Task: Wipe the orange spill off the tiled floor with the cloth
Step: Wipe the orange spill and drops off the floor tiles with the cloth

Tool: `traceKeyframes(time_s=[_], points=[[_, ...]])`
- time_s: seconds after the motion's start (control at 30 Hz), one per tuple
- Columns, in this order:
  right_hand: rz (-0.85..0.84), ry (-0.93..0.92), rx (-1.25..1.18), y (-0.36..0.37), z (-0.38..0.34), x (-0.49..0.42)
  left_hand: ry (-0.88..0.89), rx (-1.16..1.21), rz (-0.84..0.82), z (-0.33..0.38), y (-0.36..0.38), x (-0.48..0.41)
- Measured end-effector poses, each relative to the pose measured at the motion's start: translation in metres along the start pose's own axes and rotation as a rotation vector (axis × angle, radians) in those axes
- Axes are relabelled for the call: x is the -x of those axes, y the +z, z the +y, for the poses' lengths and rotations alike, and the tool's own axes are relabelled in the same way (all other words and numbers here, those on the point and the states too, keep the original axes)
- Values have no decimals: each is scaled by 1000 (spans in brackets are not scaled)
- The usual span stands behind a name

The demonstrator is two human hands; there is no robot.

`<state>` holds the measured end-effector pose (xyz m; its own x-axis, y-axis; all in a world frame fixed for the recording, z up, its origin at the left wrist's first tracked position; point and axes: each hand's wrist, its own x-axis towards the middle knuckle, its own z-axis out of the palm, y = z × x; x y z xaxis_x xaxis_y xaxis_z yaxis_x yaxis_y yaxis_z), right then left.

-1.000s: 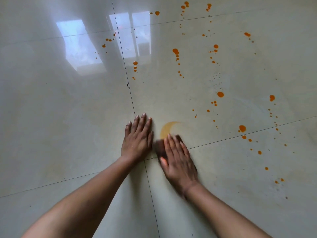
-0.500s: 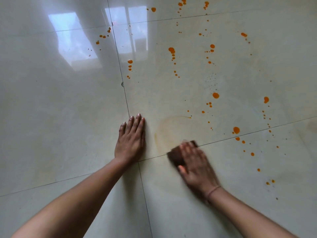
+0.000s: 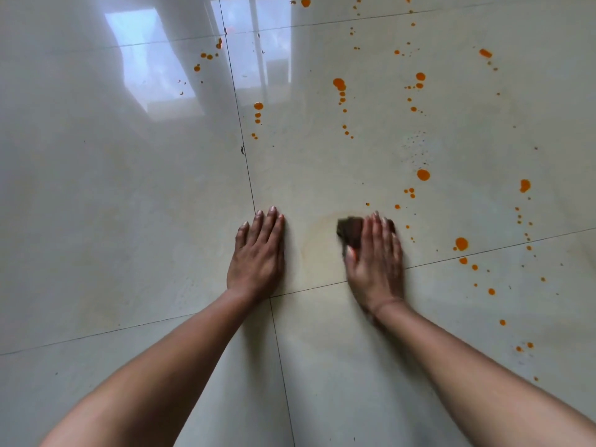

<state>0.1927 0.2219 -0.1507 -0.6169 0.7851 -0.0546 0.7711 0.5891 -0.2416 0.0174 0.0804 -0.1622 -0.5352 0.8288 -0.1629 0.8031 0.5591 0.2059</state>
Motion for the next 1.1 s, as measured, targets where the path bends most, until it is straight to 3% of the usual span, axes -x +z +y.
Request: traceKeyframes(time_s=[0.03, 0.1, 0.17, 0.23, 0.3, 0.4, 0.43, 0.5, 0.6, 0.67, 0.77, 0.8, 0.83, 0.9, 1.0, 1.1], points=[[41, 41, -18, 6, -24, -10, 2, -3, 4, 0, 0, 0], [-4, -123, -3, 16, -52, 5, 0, -7, 8, -2, -1, -1], [-100, -363, 44, 12, -31, 47, 3, -5, 12, -1, -2, -1], [-135, -458, 58, 0, 14, 65, 4, -9, 4, 1, -3, 0], [-90, -279, 40, -4, 36, 45, -2, -8, 9, 1, -2, 0], [46, 115, -26, 5, -7, -9, -3, -9, 7, 1, -1, 0], [69, 93, -38, 10, -31, -12, 0, -8, 10, 1, -1, -1], [-30, -182, -11, 18, -59, 19, 3, 1, 7, 0, -2, 0], [-172, -492, 66, 2, -13, 78, 18, -6, 6, -1, -2, 0], [-129, -413, 66, -5, 32, 75, 15, -10, 9, -1, -2, 0], [-10, 35, 19, -4, 29, 27, 15, -17, 7, 0, 0, 0], [32, 108, -3, 0, 8, 18, 11, -18, 7, 0, 0, 0], [43, 79, -20, 4, -10, 20, 4, -18, 0, 0, -1, -1], [-59, -176, 4, 12, -20, 57, 2, -14, -5, 1, -2, -1], [-142, -422, 50, -3, 33, 102, 1, -3, 6, 3, -3, 1], [-68, -141, 42, -9, 51, 71, -17, 2, 11, 3, -1, -1]])
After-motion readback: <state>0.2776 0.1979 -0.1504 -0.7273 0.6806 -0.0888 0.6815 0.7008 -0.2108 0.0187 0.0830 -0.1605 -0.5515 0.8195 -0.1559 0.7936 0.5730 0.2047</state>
